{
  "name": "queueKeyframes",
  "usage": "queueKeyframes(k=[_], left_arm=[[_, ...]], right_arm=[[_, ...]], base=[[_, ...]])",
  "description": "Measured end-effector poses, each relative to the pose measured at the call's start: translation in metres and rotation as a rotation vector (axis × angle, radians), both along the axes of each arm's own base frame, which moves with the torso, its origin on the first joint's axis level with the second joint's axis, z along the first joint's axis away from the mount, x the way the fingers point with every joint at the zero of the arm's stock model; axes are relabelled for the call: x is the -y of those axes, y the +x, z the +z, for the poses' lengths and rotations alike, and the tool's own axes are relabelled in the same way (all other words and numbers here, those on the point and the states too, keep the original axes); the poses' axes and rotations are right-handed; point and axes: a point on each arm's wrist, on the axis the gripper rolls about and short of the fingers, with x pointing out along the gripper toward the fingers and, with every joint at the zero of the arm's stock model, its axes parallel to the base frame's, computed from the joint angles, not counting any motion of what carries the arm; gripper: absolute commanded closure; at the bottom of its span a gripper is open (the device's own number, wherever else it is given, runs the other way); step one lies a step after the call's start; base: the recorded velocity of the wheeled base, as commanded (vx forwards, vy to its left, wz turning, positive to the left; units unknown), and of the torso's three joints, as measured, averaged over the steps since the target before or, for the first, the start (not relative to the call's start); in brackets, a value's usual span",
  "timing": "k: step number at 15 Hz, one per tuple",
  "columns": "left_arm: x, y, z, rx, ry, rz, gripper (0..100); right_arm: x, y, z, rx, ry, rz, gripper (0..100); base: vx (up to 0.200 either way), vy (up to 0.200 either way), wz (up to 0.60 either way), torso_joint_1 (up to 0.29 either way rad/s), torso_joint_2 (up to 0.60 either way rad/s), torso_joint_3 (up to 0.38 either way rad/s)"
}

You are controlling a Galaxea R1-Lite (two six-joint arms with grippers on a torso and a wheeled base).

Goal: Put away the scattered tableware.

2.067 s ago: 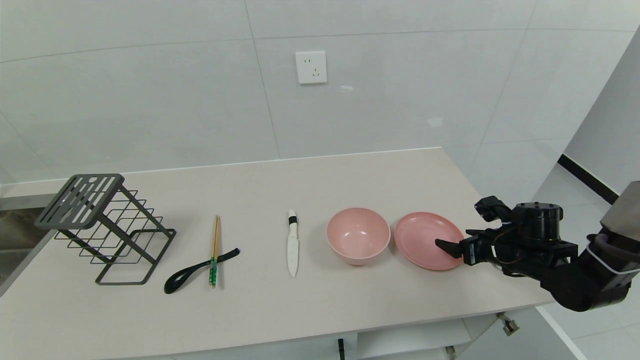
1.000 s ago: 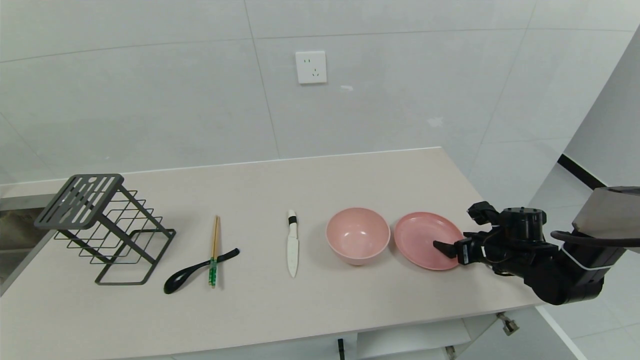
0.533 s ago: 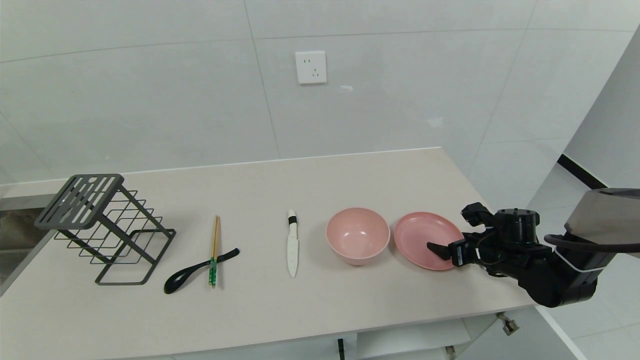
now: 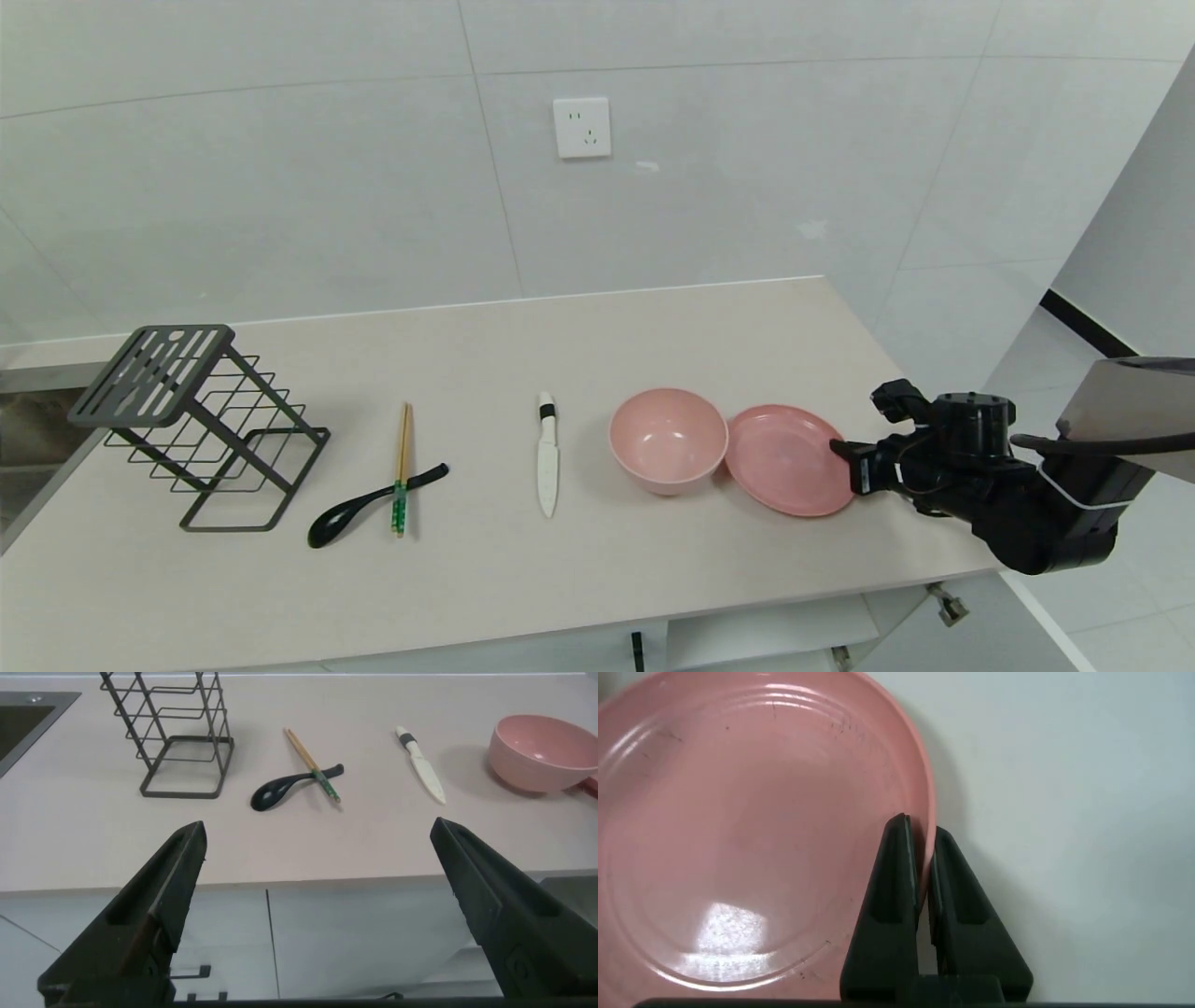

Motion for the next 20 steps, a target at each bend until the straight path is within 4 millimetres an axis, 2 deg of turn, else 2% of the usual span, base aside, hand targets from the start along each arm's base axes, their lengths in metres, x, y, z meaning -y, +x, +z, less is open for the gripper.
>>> queueKeyframes(k=[3,6,9,12,15,17,18,20], left_arm=[[0.0,0.0,0.0,0.0,0.0,0.0,0],[0.0,0.0,0.0,-0.001,0.004,0.0,0],[0.0,0.0,0.0,-0.001,0.007,-0.001,0],[0.0,0.0,0.0,-0.001,0.007,-0.001,0],[0.0,0.0,0.001,0.013,0.012,-0.008,0],[0.0,-0.002,0.018,0.179,0.032,-0.006,0],[0.0,-0.003,0.024,0.235,0.031,-0.008,0],[0.002,-0.005,0.032,0.316,0.033,-0.079,0]], right_arm=[[0.002,0.0,0.011,0.021,-0.002,-0.009,100],[-0.001,-0.006,0.045,0.099,0.002,-0.005,100],[0.0,-0.029,0.086,0.206,0.014,-0.002,100],[0.003,-0.061,0.11,0.284,0.03,-0.002,100],[0.006,-0.086,0.124,0.337,0.039,-0.003,100],[0.008,-0.105,0.127,0.406,0.047,-0.004,100],[0.009,-0.111,0.123,0.4,0.05,-0.004,100],[0.004,-0.118,0.12,0.381,0.073,0.01,100]], base=[[0.0,0.0,0.0,0.0,0.0,0.0],[0.0,0.0,0.0,0.0,0.0,0.0],[0.0,0.0,0.0,0.0,0.0,0.0],[0.0,0.0,0.0,0.0,0.0,0.0],[0.0,0.0,0.0,0.0,0.0,0.0],[0.0,0.0,0.0,0.0,0.0,0.0],[0.0,0.0,0.0,0.0,0.0,0.0],[0.0,0.0,0.0,0.0,0.0,0.0]])
